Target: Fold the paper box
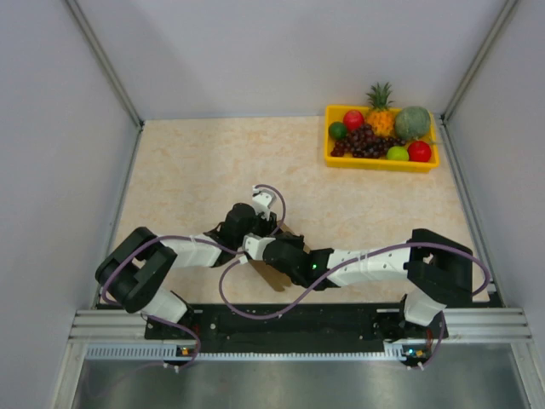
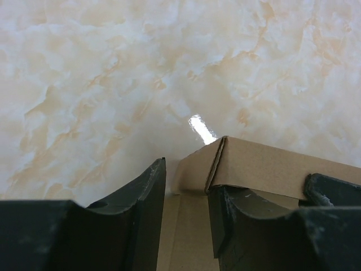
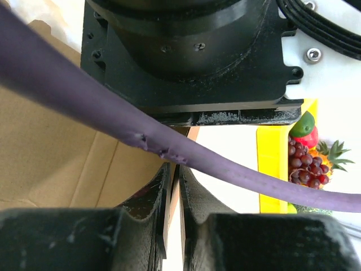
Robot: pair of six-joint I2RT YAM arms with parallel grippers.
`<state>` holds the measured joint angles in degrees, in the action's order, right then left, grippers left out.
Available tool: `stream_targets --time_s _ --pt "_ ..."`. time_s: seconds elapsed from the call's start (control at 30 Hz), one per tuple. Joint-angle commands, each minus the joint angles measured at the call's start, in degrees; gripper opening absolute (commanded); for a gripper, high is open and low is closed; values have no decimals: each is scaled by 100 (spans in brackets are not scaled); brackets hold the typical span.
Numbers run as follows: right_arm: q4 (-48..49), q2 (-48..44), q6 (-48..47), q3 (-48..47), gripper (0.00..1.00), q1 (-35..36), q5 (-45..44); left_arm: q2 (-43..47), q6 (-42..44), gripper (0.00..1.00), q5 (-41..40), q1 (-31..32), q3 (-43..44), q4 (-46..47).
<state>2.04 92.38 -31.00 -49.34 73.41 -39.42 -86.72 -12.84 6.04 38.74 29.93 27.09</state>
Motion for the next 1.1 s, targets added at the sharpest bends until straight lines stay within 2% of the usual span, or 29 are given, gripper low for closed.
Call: stream_targets --time_s 0.0,0.17,0.33,0.6,0.8,0.93,1.0,1.07 --pt "-477 202 77 -5 8 227 128 190 -123 39 -806 -86 -216 358" --pt "-389 122 -46 4 8 271 4 59 -78 31 -973 -68 -251 604" --pt "-450 386 -195 -110 8 358 -118 6 53 36 -1360 72 -198 622" --pt "-424 606 -248 -172 8 446 -347 -100 343 28 -2141 292 -269 982" --pt "-407 650 -292 -190 8 517 -356 -389 546 33 -2731 520 -304 1368" --pt "-407 624 -266 -199 8 543 -365 -460 616 20 -2827 608 -357 1562" --pt "-424 597 -178 -216 8 552 -339 -530 642 8 -2872 626 -330 1580" --pt "-477 501 -3 -225 13 578 -338 -574 625 0 -2881 643 -304 1580"
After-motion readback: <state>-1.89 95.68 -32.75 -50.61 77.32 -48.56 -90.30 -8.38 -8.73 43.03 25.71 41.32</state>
